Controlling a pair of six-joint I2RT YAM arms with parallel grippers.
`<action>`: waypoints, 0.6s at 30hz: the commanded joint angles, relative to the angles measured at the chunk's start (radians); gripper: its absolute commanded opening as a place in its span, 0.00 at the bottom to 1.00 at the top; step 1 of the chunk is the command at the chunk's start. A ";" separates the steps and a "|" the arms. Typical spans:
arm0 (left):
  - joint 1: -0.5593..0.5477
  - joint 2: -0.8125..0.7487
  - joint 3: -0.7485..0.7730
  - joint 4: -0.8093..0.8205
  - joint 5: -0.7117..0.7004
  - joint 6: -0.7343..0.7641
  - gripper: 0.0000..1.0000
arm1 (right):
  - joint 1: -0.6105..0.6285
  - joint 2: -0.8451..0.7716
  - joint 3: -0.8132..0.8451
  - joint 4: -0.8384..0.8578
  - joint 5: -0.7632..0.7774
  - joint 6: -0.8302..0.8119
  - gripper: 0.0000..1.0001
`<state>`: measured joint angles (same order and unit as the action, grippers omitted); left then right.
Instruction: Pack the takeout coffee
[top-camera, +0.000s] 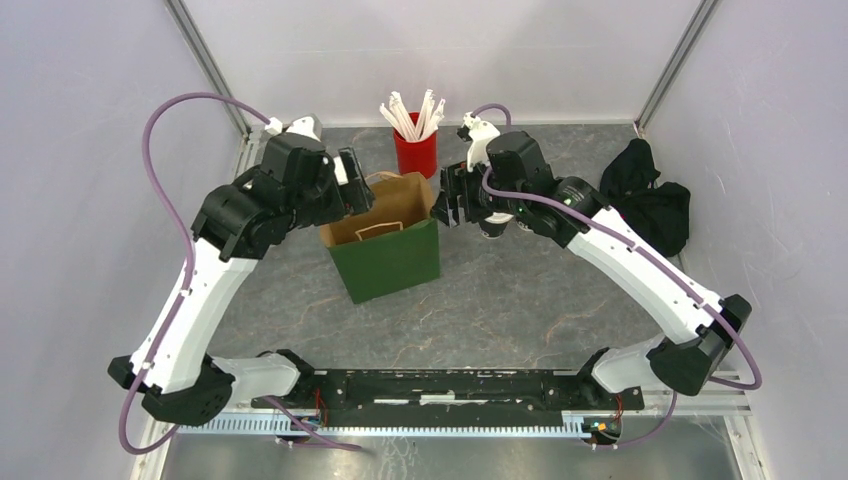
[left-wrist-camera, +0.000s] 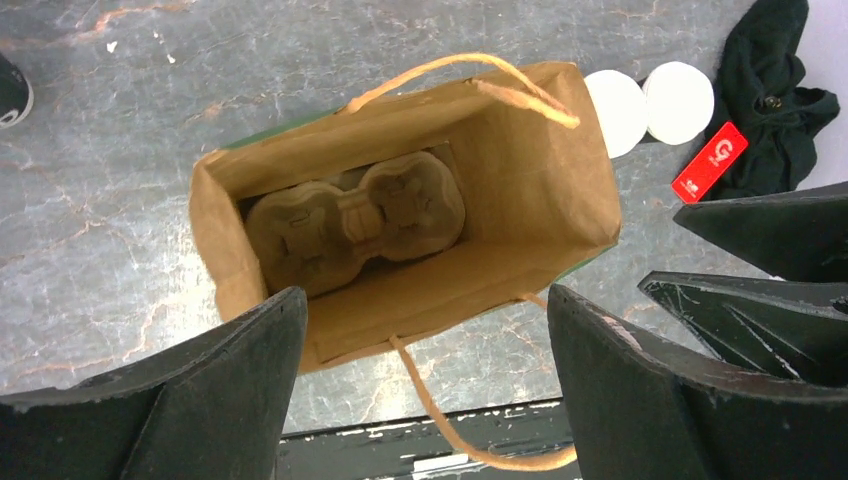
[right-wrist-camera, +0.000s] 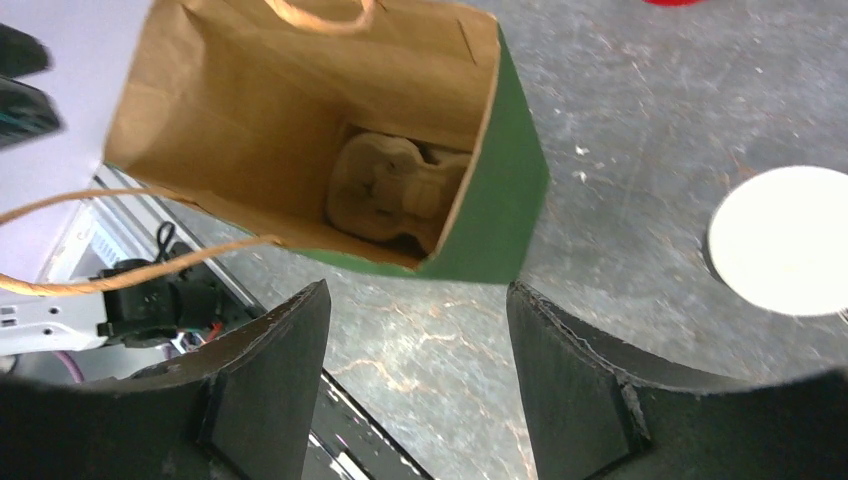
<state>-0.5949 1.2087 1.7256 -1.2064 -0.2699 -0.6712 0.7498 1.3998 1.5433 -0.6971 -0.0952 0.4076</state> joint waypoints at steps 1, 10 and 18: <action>0.006 0.033 0.011 0.080 0.061 0.092 0.94 | -0.002 0.021 -0.014 0.171 -0.044 0.013 0.72; 0.005 0.010 -0.056 0.166 0.174 0.145 0.96 | -0.015 0.064 0.118 0.019 0.115 -0.168 0.79; 0.006 0.027 -0.102 0.211 0.288 0.224 0.84 | -0.022 0.085 0.042 0.172 -0.035 -0.089 0.84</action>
<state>-0.5949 1.2442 1.6562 -1.0664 -0.0856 -0.5316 0.7303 1.4784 1.6039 -0.6495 -0.0345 0.2832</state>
